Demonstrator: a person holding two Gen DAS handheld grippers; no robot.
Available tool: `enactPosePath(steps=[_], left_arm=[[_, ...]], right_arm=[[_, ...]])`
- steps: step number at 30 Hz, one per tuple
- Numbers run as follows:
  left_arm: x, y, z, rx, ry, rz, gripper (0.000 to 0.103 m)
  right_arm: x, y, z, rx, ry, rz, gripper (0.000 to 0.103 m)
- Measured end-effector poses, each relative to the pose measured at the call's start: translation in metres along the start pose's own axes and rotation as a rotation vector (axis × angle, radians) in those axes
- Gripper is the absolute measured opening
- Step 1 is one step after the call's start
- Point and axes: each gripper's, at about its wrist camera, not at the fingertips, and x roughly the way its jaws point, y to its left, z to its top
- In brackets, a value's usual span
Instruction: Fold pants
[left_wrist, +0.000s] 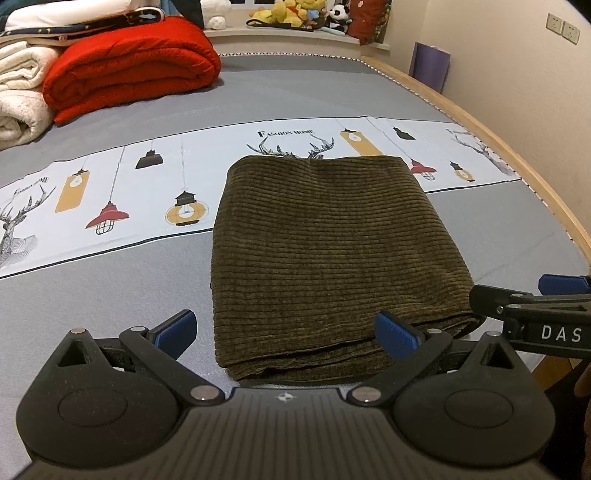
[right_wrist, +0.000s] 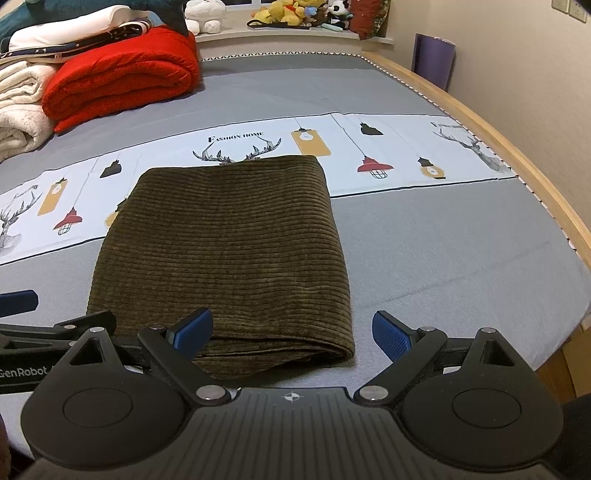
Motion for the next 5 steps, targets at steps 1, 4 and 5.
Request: enactPosePath(steps=[1, 4, 5], left_arm=[[-0.0003, -0.0005, -0.0004, 0.004, -0.003, -0.003, 0.103], [-0.0006, -0.0021, -0.0009, 0.01, -0.008, -0.006, 0.103], [-0.0005, -0.0026, -0.0007, 0.01, -0.007, -0.006, 0.103]], right_arm=[[-0.0003, -0.0004, 0.0005, 0.0, -0.001, 0.001, 0.094], [-0.0012, -0.0009, 0.0005, 0.001, -0.003, 0.002, 0.094], [-0.0014, -0.0013, 0.0005, 0.003, -0.003, 0.002, 0.094]])
